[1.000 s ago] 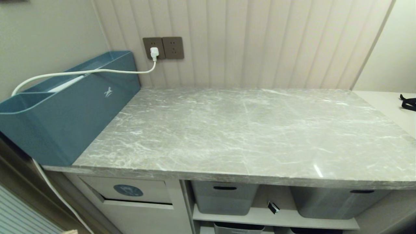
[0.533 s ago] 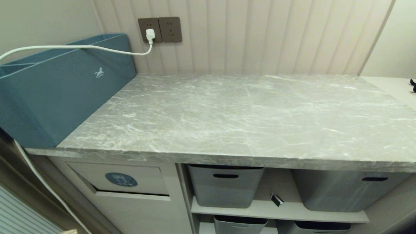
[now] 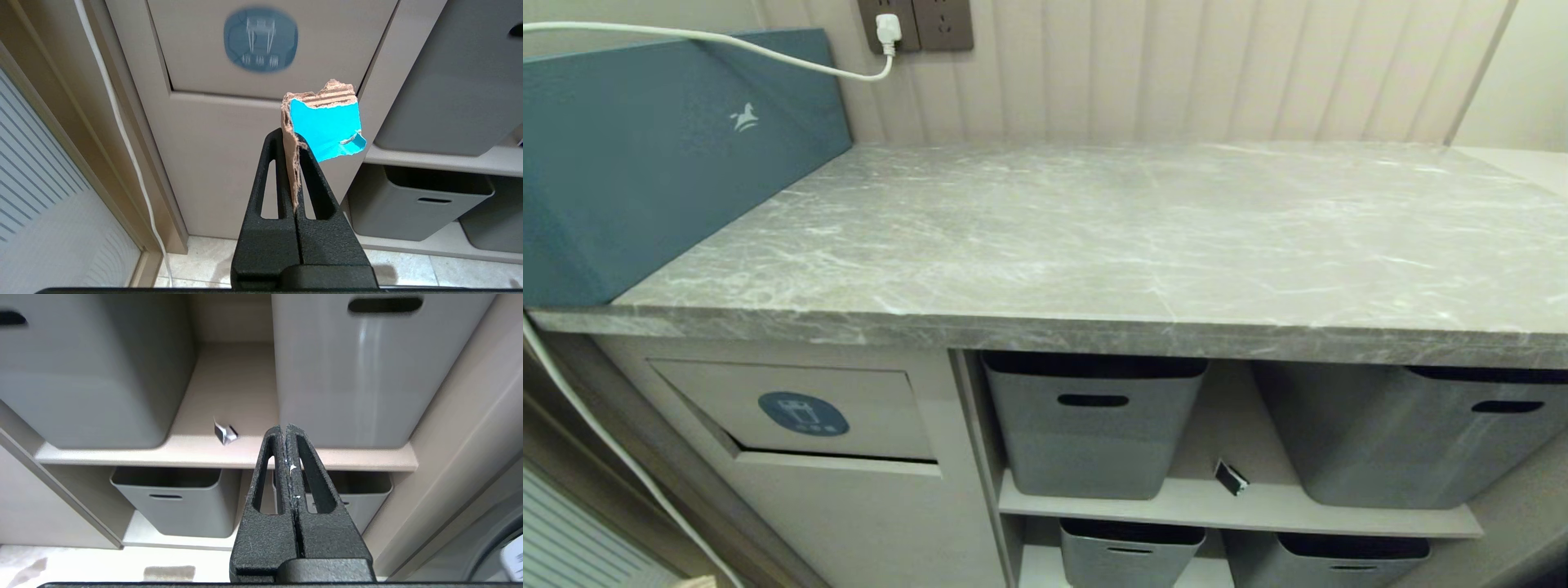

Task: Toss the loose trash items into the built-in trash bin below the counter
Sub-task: Put the garbage in the trash can

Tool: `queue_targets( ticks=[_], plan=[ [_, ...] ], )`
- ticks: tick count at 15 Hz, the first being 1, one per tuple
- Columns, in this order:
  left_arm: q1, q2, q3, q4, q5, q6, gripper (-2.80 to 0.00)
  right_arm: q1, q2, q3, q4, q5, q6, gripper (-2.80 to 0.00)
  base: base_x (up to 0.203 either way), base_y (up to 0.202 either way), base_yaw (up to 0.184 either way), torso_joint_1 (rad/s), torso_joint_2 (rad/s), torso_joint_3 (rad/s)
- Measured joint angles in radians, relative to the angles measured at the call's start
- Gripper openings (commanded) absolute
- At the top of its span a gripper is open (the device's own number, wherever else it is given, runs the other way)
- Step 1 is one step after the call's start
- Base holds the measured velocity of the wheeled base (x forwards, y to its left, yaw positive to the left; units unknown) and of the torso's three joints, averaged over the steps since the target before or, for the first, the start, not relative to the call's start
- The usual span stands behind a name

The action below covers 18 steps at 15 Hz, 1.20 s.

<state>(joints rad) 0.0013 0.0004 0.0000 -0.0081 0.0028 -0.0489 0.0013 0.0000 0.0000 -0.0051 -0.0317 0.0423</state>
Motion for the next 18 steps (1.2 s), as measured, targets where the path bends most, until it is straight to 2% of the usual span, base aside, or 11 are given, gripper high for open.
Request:
queue_targets(
  ticks=[8, 10, 16, 18],
  plan=[
    [0.0, 0.0, 0.0, -0.003, 0.002, -0.018, -2.8, 0.0, 0.0, 0.0, 0.001, 0.0, 0.0, -2.8, 0.0, 0.0, 0.0, -0.131, 0.42, 0.29],
    [0.0, 0.0, 0.0, -0.003, 0.002, -0.04, -2.8, 0.0, 0.0, 0.0, 0.001, 0.0, 0.0, -2.8, 0.0, 0.0, 0.0, -0.025, 0.11, 0.073],
    [0.0, 0.001, -0.005, -0.009, 0.002, -0.041, -2.8, 0.0, 0.0, 0.0, 0.0, 0.001, 0.0, -2.8, 0.0, 0.0, 0.0, -0.002, 0.01, 0.014],
    [-0.001, 0.015, -0.074, -0.003, -0.002, -0.044, -2.8, 0.0, 0.0, 0.0, 0.0, 0.0, 0.0, -2.8, 0.0, 0.0, 0.0, 0.0, 0.0, 0.0]
  ],
)
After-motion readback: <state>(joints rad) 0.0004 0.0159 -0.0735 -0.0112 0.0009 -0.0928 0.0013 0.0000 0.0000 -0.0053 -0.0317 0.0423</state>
